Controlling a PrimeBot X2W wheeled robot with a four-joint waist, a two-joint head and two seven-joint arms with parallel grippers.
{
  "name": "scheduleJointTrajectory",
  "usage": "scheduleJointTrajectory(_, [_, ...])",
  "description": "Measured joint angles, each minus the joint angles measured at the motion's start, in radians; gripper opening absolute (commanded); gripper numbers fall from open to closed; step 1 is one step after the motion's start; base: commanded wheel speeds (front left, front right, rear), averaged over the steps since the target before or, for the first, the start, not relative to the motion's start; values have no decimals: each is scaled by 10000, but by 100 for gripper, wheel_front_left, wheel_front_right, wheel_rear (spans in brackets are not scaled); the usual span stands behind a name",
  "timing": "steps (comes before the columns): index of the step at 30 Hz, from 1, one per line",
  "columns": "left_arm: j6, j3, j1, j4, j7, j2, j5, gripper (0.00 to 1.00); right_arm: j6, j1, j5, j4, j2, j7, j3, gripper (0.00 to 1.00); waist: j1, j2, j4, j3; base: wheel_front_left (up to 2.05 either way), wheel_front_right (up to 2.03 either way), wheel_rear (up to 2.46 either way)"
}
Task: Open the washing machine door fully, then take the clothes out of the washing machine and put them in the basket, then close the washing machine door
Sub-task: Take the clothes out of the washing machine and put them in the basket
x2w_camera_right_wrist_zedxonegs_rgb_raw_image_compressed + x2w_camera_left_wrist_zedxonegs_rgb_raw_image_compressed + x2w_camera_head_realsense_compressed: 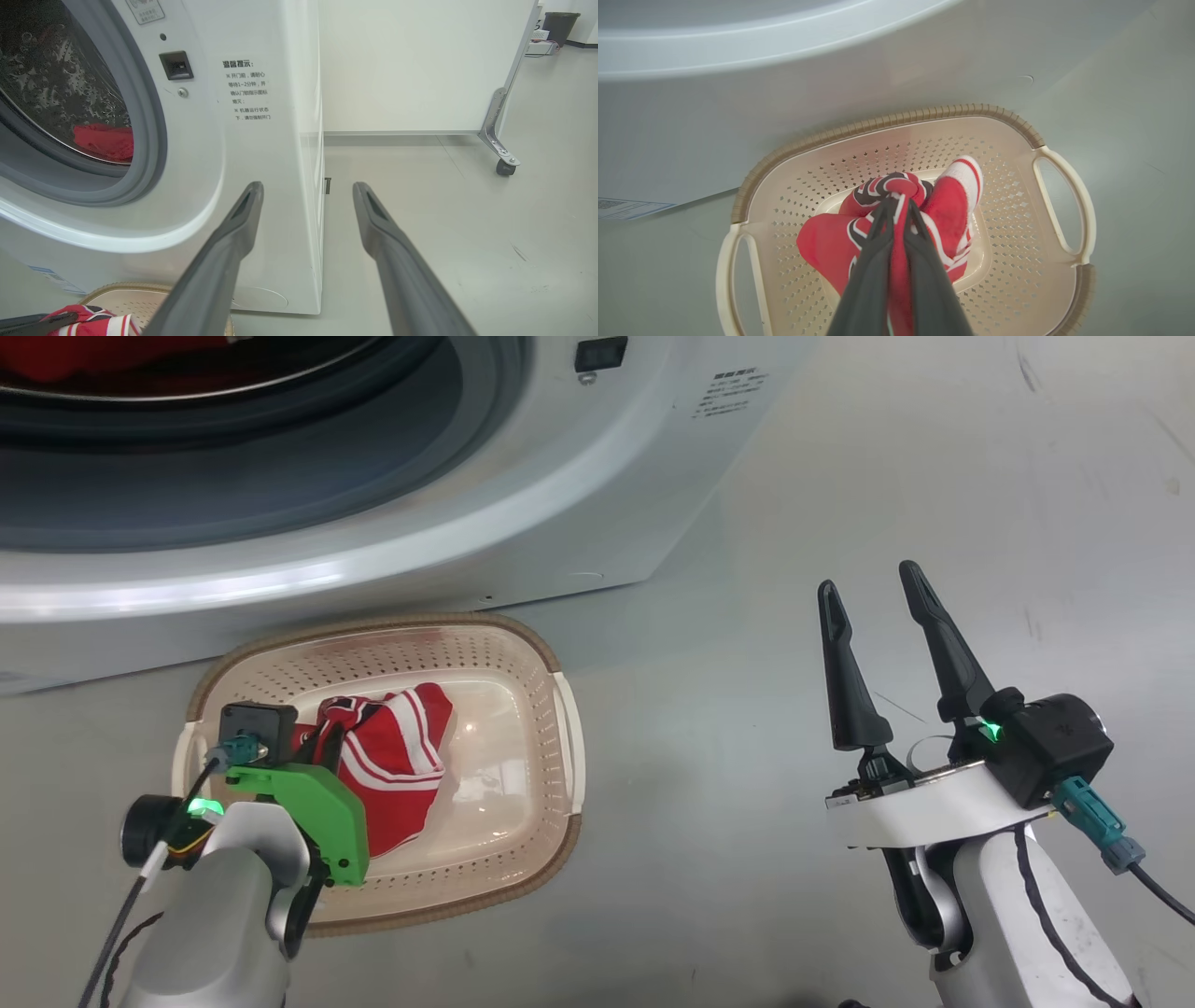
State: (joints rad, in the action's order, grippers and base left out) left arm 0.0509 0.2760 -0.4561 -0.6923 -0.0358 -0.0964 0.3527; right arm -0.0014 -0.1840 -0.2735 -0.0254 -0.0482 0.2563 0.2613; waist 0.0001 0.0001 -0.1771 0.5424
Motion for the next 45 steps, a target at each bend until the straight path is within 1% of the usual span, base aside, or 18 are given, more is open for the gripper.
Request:
scheduleJointTrajectory(3, [71, -130, -195, -472, -48, -125, 82, 0, -2, -151, -138, 0, 2, 0, 71, 100, 0, 0, -263, 218, 0, 0, 0])
scheduleJointTrajectory(4, [71, -176, -242, -604, -59, -150, 84, 4, -8, -179, -186, 2, 0, 0, 71, 100, 0, 0, -351, 285, 0, 0, 0])
scheduleJointTrajectory(5, [71, -209, -302, -744, -63, -151, 109, 30, -12, -195, -207, 2, 2, 0, 54, 100, 0, 0, -434, 347, 0, 0, 0])
scheduleJointTrajectory(6, [71, -249, -370, -874, -71, -138, 180, 45, -15, -203, -224, 2, 2, 0, 31, 100, 0, 0, -511, 412, 0, 0, 0])
scheduleJointTrajectory(7, [69, -399, -434, -988, -46, -90, 347, 100, -31, -216, -251, 10, 2, 0, 6, 100, 0, 0, -582, 469, 0, 0, 0])
scheduleJointTrajectory(8, [69, -462, -513, -1089, 4, -52, 468, 100, -107, -221, -251, 10, 4, 0, -48, 100, 0, 0, -643, 525, 0, 0, 0])
scheduleJointTrajectory(12, [69, -500, -790, -1404, 205, -38, 477, 100, -117, -234, -251, 13, 6, 0, -119, 100, 0, 0, -783, 678, 0, 0, 0])
scheduleJointTrajectory(14, [71, -522, -880, -1515, 397, -25, 477, 100, -209, -240, -251, 21, 15, 0, -209, 100, 0, 0, -773, 693, 0, 0, 0])
scheduleJointTrajectory(16, [84, -529, -964, -1611, 579, -15, 477, 100, -278, -253, -249, 38, 12, 0, -276, 100, 0, 0, -717, 668, 0, 0, 0])
scheduleJointTrajectory(18, [161, -518, -1021, -1693, 803, -48, 472, 100, -278, -288, -247, 69, 15, 0, -284, 100, 0, 0, -641, 614, 0, 0, 0])
scheduleJointTrajectory(24, [176, -527, -1026, -1835, 1499, -35, 472, 100, -278, -315, -136, 205, 17, 0, -476, 100, 0, 0, -376, 393, 0, 0, 0])
scheduleJointTrajectory(27, [221, -742, -1023, -1860, 1868, 81, 558, 100, -278, -310, -19, 290, 17, 0, -569, 100, 0, 0, -203, 264, 0, 0, 0])
scheduleJointTrajectory(33, [219, -834, -1012, -1760, 2564, 171, 616, 100, -267, -242, 176, 431, 17, 0, -669, 100, -1, 0, 137, -74, 0, 0, 0])
scheduleJointTrajectory(37, [219, -696, -1011, -1559, 2683, 244, 535, 100, -265, -139, 284, 539, -12, 0, -857, 100, 0, 0, 371, -350, 0, 0, 0])
scheduleJointTrajectory(45, [236, -483, -958, -880, 2847, 272, 230, 100, -186, 137, 374, 769, -8, 0, -915, 100, -1, 0, 761, -1001, 0, 0, 0])
